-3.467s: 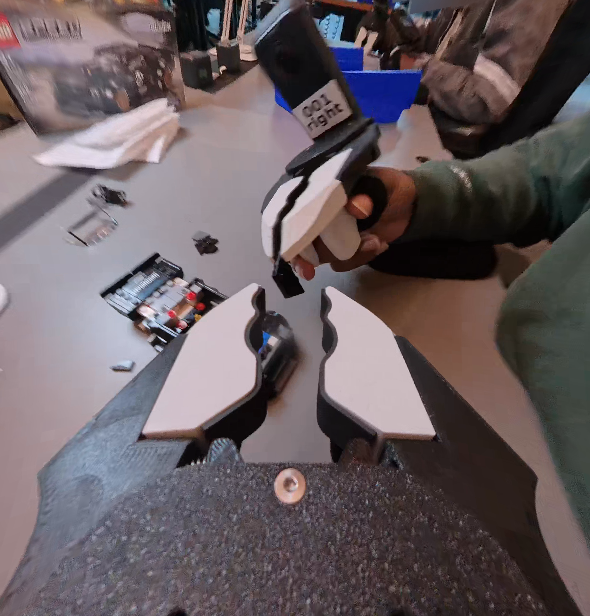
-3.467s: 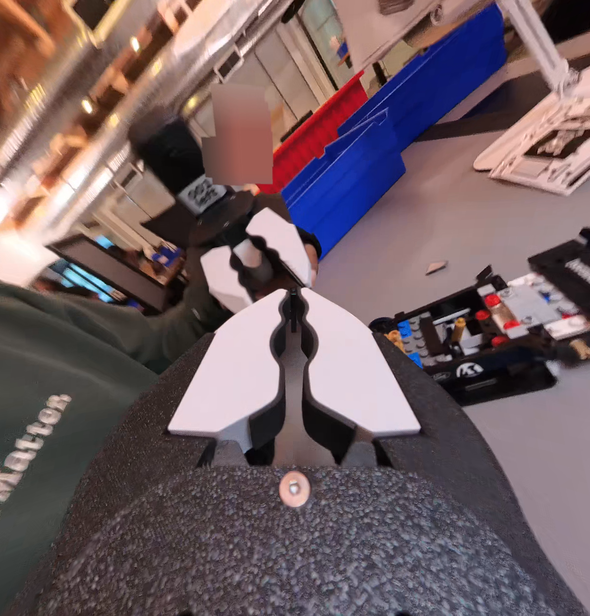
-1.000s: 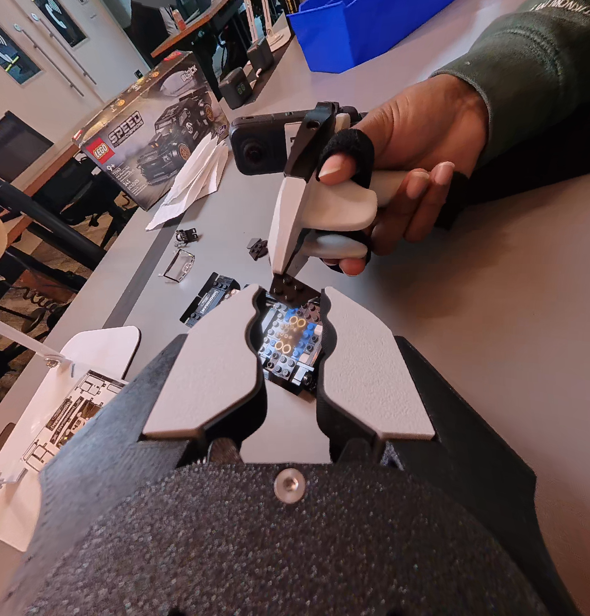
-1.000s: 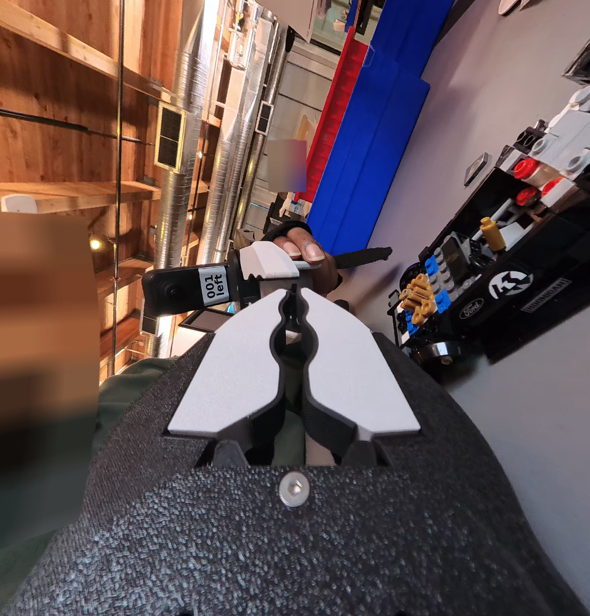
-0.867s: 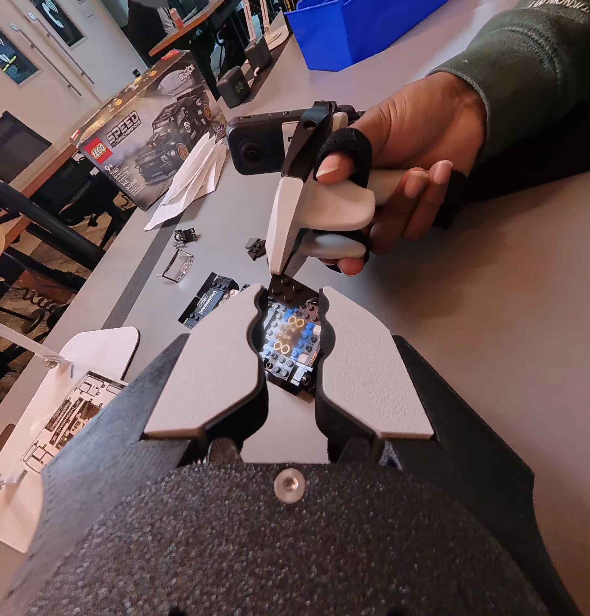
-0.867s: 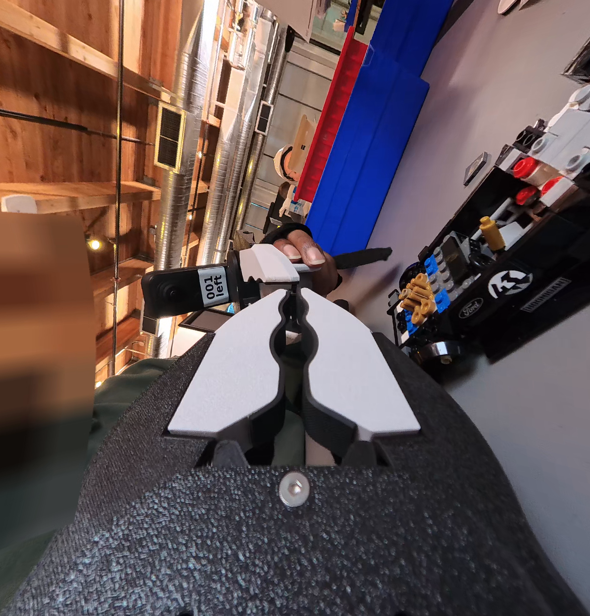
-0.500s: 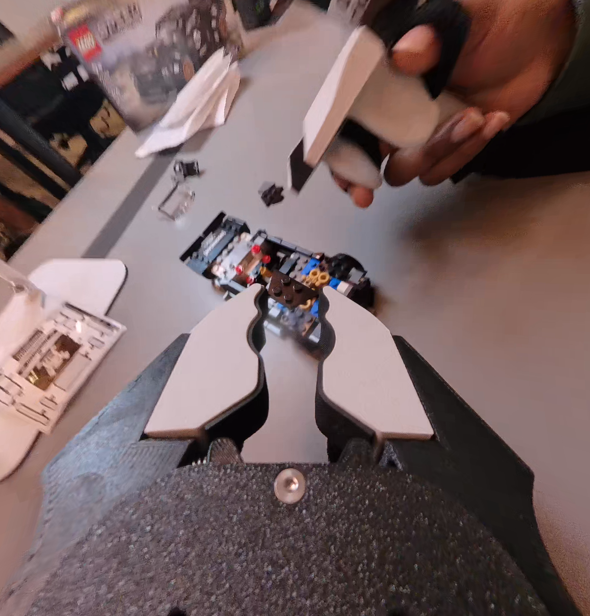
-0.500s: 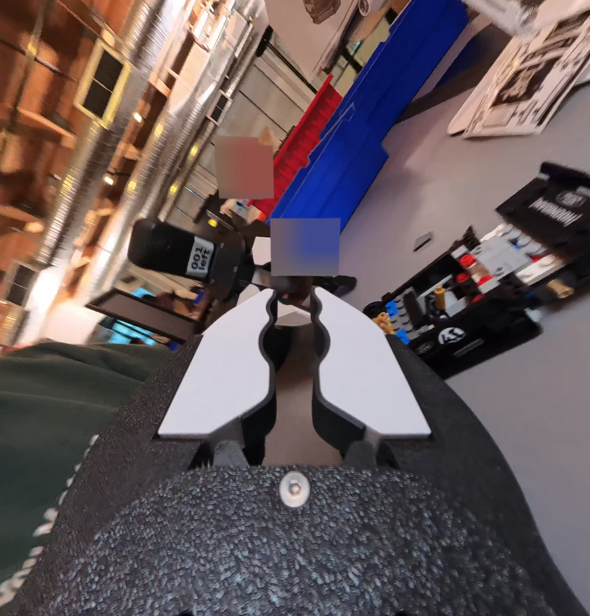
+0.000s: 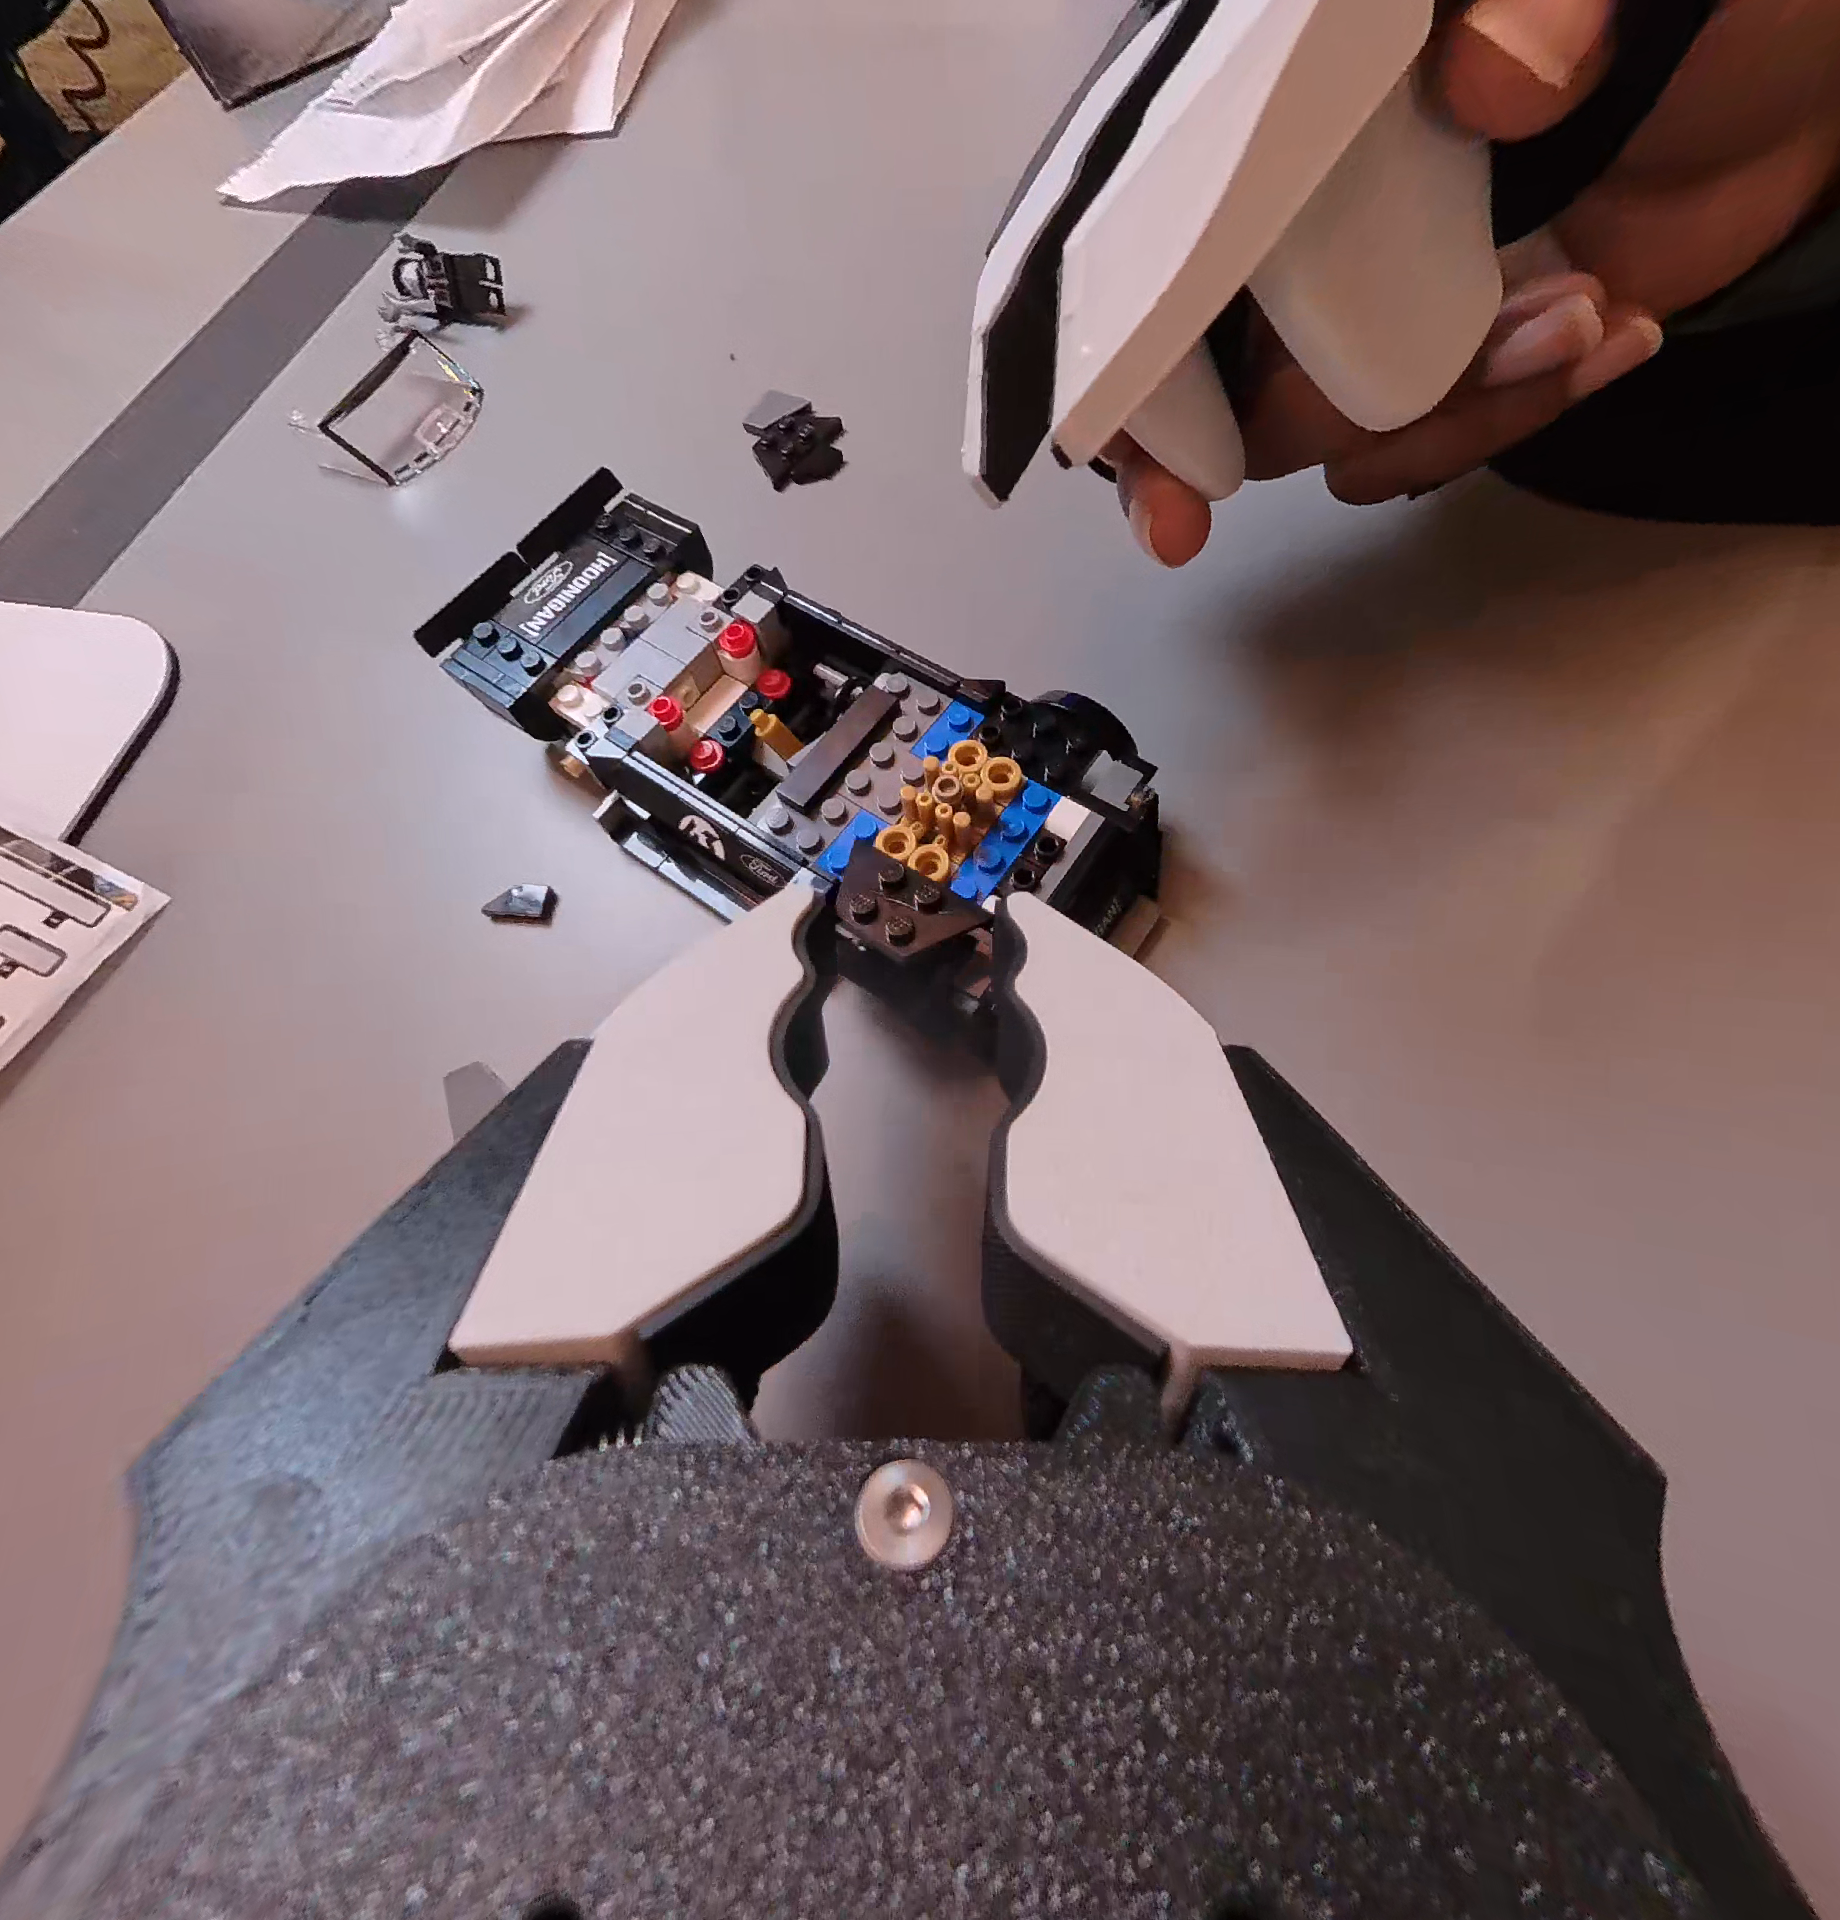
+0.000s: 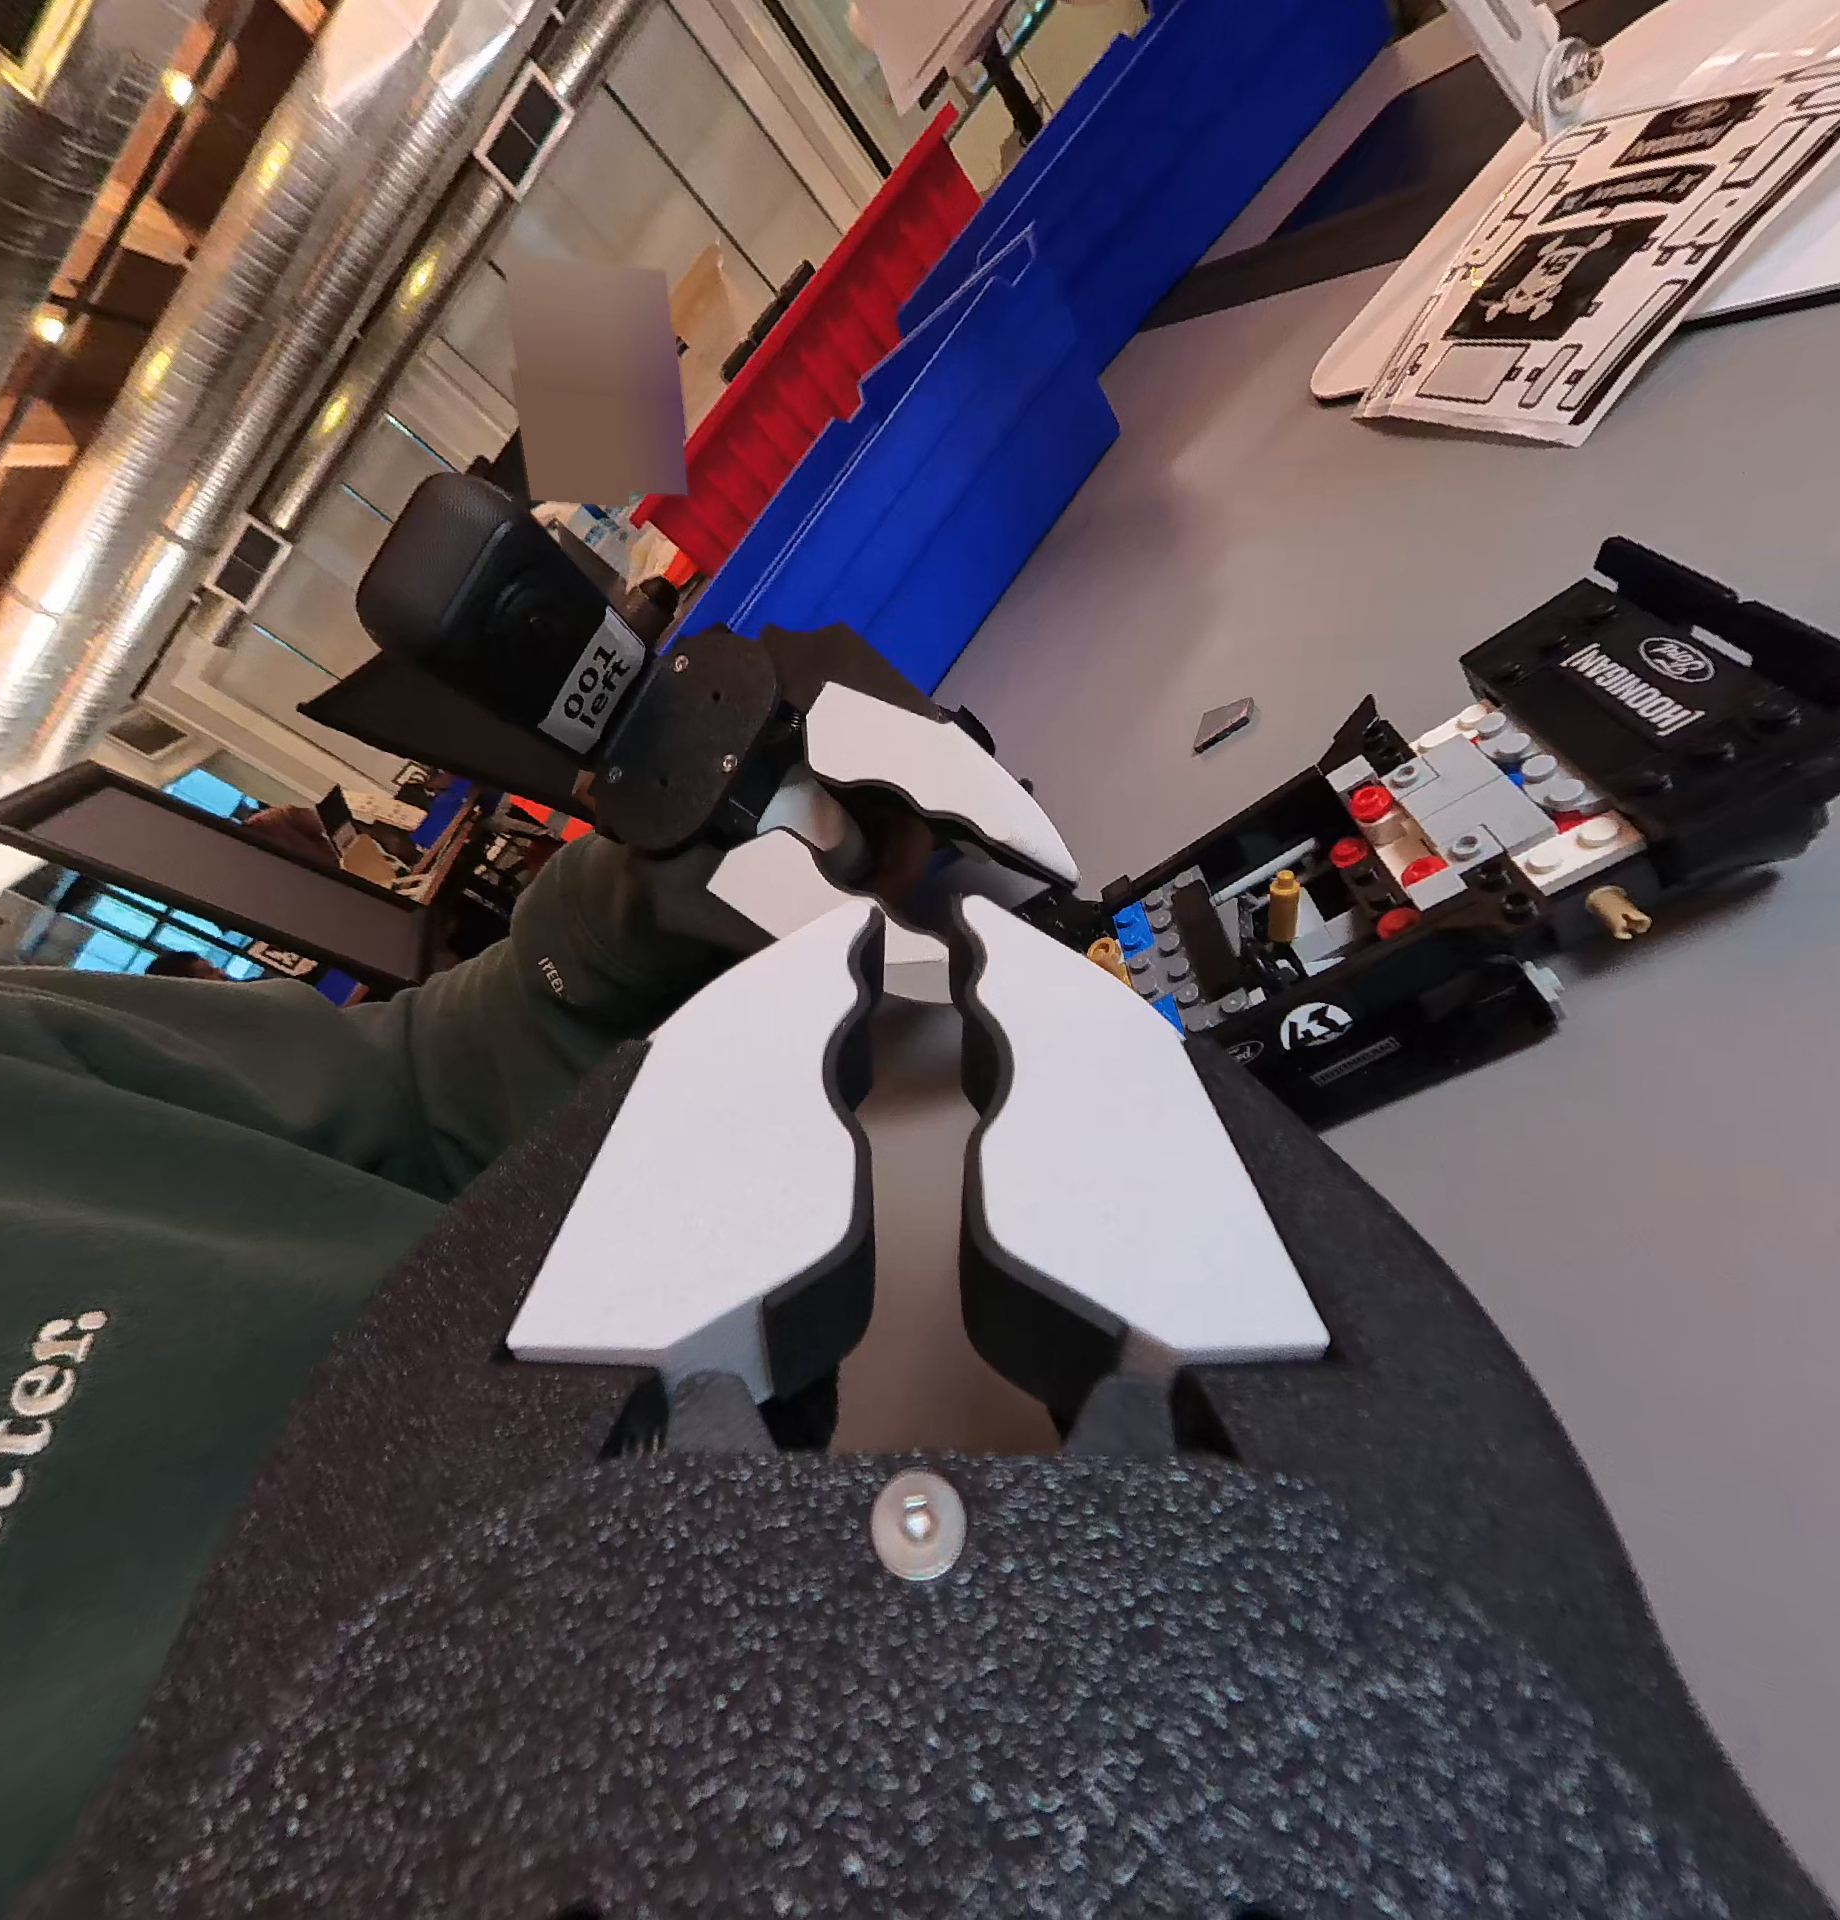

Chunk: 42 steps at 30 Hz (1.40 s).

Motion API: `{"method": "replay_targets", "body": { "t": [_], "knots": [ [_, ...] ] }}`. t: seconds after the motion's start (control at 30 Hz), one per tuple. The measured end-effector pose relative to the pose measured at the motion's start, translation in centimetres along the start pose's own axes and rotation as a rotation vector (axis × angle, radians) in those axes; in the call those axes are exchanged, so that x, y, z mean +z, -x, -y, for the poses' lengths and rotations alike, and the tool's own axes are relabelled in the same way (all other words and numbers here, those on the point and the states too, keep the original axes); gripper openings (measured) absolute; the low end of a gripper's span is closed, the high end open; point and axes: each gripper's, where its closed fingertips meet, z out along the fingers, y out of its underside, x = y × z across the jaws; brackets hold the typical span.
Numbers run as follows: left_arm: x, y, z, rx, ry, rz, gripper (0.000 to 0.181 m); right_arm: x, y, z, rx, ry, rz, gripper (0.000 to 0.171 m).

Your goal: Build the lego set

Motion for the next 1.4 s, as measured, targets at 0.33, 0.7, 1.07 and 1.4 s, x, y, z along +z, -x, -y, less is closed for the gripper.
{"method": "replay_targets", "body": {
  "t": [0.33,0.7,1.07,1.4],
  "knots": [
    [0.5,0.0,0.0,-0.016,0.001,-0.005,0.029,0.2,0.2,-0.3,0.012,0.012,0.009,0.011],
    [0.1,-0.4,-0.2,-0.034,0.009,-0.038,0.039,0.3,0.2,-0.5,0.019,0.021,0.014,0.011],
    [-1.5,-1.1,-0.4,0.039,0.056,-0.051,0.042,0.7,-1.6,-1.5,-0.227,0.159,-0.154,0.012],
    [-0.7,-0.3,-2.0,0.047,0.102,0.01,0.045,3.9,-2.1,-3.1,-0.675,0.492,-0.278,0.033]
  ]
}}
